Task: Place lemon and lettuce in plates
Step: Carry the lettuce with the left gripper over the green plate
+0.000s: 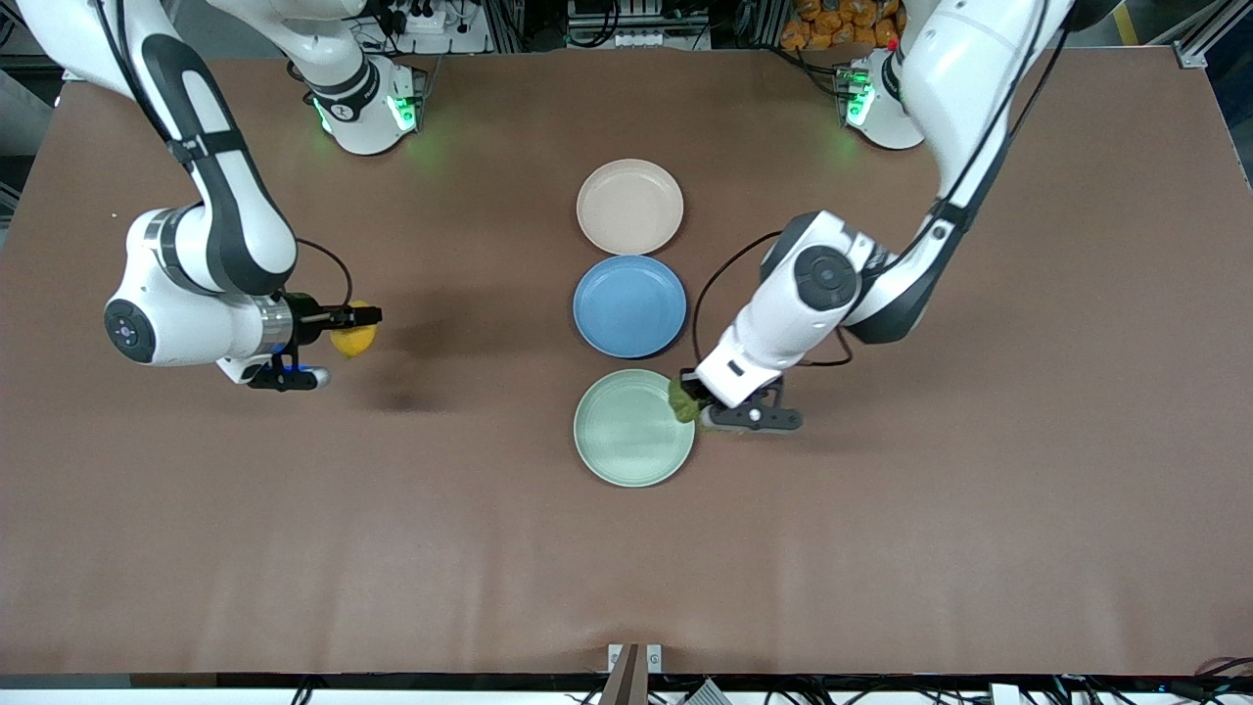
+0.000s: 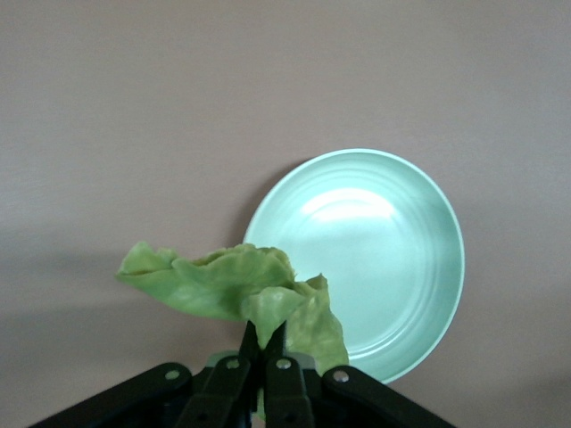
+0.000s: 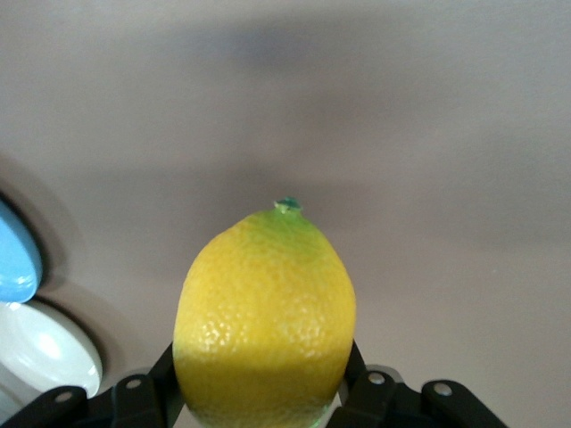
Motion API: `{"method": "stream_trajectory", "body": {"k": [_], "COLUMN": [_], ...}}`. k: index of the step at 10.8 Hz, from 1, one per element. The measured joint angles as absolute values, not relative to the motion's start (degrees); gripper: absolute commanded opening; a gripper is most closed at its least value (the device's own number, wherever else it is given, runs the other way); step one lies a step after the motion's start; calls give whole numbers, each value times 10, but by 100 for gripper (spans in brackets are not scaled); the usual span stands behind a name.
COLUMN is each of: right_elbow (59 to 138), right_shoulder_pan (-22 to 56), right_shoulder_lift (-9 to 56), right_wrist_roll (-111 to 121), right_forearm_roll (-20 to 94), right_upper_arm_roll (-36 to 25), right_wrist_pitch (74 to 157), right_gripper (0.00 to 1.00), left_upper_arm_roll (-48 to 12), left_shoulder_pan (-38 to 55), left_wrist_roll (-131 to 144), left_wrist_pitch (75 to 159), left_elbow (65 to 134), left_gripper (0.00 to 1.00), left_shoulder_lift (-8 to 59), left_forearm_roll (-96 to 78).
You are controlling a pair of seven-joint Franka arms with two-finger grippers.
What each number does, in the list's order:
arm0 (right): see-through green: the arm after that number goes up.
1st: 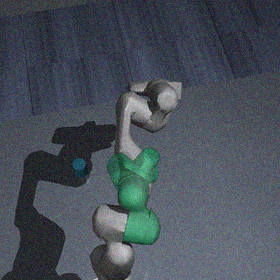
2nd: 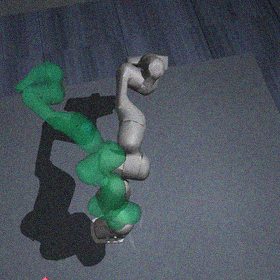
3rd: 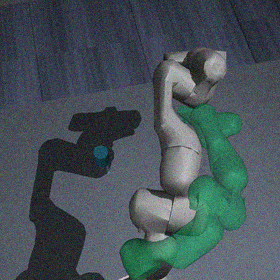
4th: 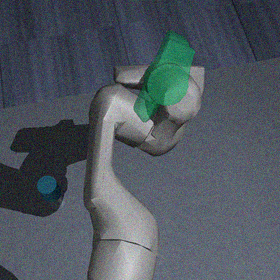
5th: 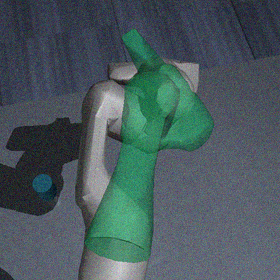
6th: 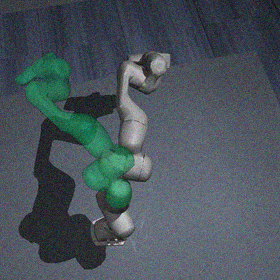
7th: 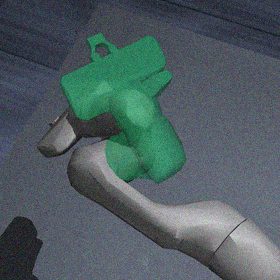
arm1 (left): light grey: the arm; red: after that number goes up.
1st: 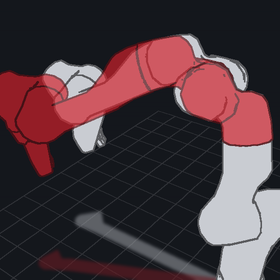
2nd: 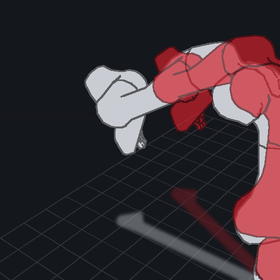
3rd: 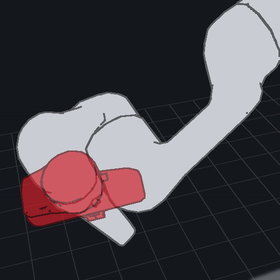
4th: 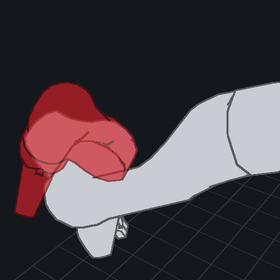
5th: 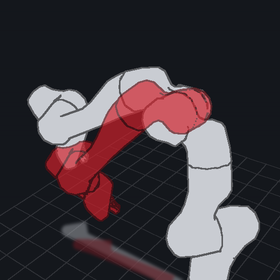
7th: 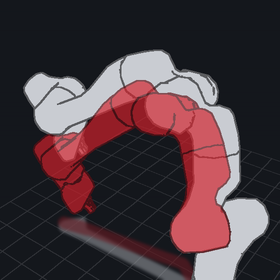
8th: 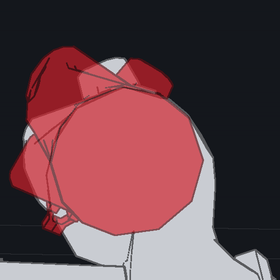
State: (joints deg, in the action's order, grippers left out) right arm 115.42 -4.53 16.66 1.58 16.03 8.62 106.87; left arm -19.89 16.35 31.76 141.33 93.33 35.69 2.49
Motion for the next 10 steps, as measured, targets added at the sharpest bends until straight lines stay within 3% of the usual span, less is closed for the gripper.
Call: {"method": "stream_trajectory", "body": {"k": [3, 7, 8, 9, 10], "right_elbow": [1149, 1149, 1149, 1149, 1150], "right_shoulder_pan": [-35, -6, 15, 42, 74], "right_shoulder_lift": [155, 126, 123, 122, 122], "right_wrist_roll": [15, -12, -46, -93, -146], "right_forearm_roll": [166, 189, 191, 192, 192], "right_upper_arm_roll": [112, 132, 134, 136, 137], "right_wrist_pitch": [1050, 995, 996, 1004, 1017], "right_gripper": [0, 0, 0, 0, 0], "left_upper_arm_roll": [-145, -135, -135, -135, -135], "left_shoulder_pan": [243, 276, 282, 286, 288], "left_wrist_roll": [338, 353, 365, 374, 386], "left_wrist_pitch": [1448, 1485, 1490, 1493, 1493], "left_elbow": [889, 866, 860, 853, 847], "left_gripper": [0, 0, 63, 100, 100], "left_shoulder_lift": [411, 471, 484, 492, 495], "left_forearm_roll": [25, 25, 25, 25, 25]}}
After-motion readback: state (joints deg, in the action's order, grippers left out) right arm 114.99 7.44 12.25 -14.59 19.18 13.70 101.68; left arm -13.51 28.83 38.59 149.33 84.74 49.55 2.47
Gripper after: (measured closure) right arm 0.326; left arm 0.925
